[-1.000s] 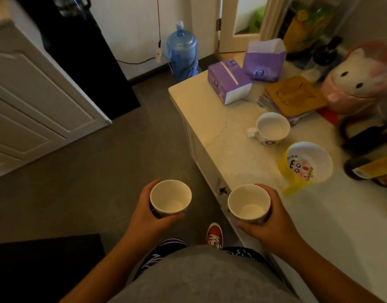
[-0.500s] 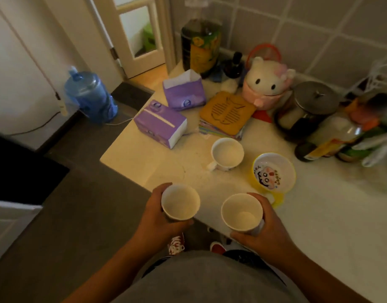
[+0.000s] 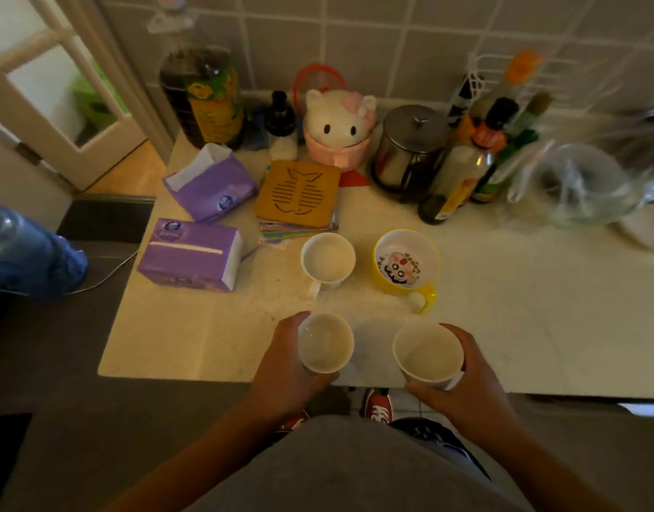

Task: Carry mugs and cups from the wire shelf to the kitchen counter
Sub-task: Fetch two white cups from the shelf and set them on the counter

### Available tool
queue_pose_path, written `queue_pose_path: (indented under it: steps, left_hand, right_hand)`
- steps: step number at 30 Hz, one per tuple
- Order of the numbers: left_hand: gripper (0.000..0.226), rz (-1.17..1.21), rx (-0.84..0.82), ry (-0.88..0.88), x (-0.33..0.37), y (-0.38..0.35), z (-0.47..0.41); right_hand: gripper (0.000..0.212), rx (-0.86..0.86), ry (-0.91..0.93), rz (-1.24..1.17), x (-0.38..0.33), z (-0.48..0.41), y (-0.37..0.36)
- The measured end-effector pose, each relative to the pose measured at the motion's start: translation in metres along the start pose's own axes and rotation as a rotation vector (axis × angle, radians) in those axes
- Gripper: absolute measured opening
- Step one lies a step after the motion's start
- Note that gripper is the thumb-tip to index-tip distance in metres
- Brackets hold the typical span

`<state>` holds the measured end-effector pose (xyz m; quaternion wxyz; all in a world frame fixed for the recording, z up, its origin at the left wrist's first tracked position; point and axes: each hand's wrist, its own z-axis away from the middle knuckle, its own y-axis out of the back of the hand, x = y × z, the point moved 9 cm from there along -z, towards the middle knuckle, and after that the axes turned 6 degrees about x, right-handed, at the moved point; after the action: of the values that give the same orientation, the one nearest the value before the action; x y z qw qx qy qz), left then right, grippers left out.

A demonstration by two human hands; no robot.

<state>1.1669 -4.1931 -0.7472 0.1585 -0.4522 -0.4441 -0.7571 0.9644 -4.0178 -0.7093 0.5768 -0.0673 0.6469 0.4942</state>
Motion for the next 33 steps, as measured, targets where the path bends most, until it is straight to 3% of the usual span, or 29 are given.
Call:
queue_pose_path:
  steps: [15, 19, 22, 25, 28, 33]
  left_hand:
    - [0.089, 0.004, -0.022, -0.134, 0.012, -0.005, -0.013]
    - [0.111, -0.012, -0.015, -0.074, 0.004, -0.003, -0.01]
    - [0.112, -0.145, 0.044, -0.059, -0.011, 0.011, -0.008]
    - [0.1, -0.359, 0.077, -0.138, -0.024, 0.026, -0.008]
    - [0.103, -0.583, 0.048, -0.222, -0.04, 0.029, -0.01]
    - [0.102, -0.696, 0.008, -0.24, -0.062, 0.028, -0.005]
  right_hand:
    - [0.092, 0.138, -0.081, 0.021, 0.025, 0.018, 0.006]
    - [0.091, 0.157, -0.107, -0.001, 0.031, 0.015, -0.003]
    - [0.09, 0.143, -0.097, -0.009, 0.032, 0.012, -0.011]
    - [0.088, 0.151, -0.076, -0.011, 0.031, 0.007, -0.017]
    - [0.088, 0.153, -0.059, -0.025, 0.032, 0.003, -0.023]
    - [0.092, 0.168, -0.054, -0.031, 0.035, -0.001, -0.03]
